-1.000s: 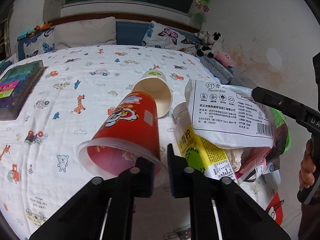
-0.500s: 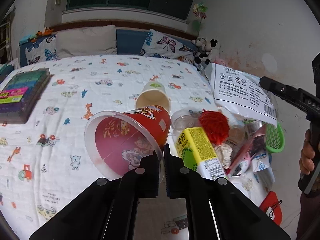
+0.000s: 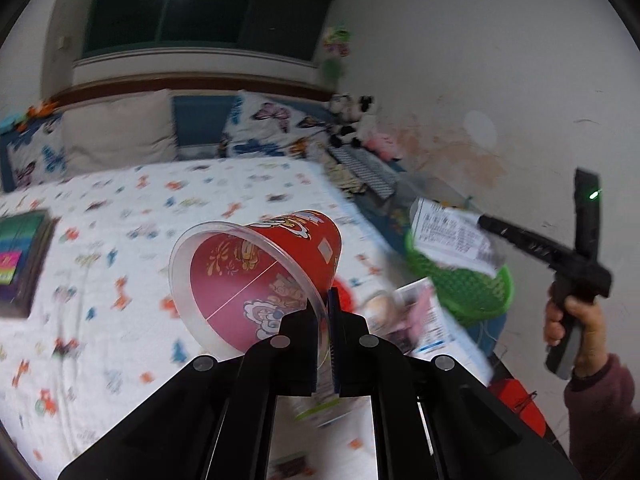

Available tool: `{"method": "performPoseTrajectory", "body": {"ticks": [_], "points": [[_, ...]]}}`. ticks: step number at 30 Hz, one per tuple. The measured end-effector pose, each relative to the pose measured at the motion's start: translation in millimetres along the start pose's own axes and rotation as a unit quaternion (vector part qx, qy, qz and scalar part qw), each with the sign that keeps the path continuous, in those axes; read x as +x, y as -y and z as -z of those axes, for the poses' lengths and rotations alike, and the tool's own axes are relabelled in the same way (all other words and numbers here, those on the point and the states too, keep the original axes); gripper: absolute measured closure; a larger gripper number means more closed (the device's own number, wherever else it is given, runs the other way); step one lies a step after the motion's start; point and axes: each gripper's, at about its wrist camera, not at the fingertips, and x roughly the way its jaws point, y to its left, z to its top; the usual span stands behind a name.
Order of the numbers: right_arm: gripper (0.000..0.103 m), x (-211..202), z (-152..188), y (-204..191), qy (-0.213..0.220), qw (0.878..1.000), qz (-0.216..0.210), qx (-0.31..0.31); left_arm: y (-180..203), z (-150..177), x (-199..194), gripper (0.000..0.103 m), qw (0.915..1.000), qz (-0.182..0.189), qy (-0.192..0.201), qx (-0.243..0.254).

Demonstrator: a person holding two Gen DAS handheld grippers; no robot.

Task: Collect trash
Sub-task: 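Carry both items to the green basket while the right tool releases the bag into it, then lower the red paper cup into the green basket and open the left tool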

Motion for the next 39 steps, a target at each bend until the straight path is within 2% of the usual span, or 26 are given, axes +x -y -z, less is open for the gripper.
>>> {"method": "performPoseTrajectory", "body": {"ticks": [9,14,16,18,19,21,30,39], "points": [[0.074,16,28,72,-0.032,0.995,0.082,0.039,69,-37,47,0.098,0.9968,0.059,-0.017,0.051],[0.072,27,41,101,-0.048,0.992,0.103,0.059,103,-51,83,0.098,0.9933,0.083,-0.039,0.071],[0.066,28,46,110,-0.051,0.991,0.104,0.069,115,-55,97,0.098,0.9913,0.094,-0.050,0.078],[0.053,29,47,116,-0.051,0.991,0.102,0.077,129,-58,114,0.098,0.9889,0.103,-0.063,0.086],[0.051,27,49,119,-0.048,0.990,0.105,0.078,135,-58,119,0.098,0.9881,0.106,-0.067,0.090],[0.045,22,52,121,-0.044,0.990,0.109,0.080,149,-59,134,0.098,0.9860,0.107,-0.077,0.102],[0.032,-10,62,136,-0.021,0.988,0.111,0.102,198,-54,192,0.098,0.9764,0.115,-0.125,0.134],[0.028,-31,76,139,-0.014,0.988,0.114,0.108,230,-31,235,0.098,0.9654,0.099,-0.181,0.160]]}}
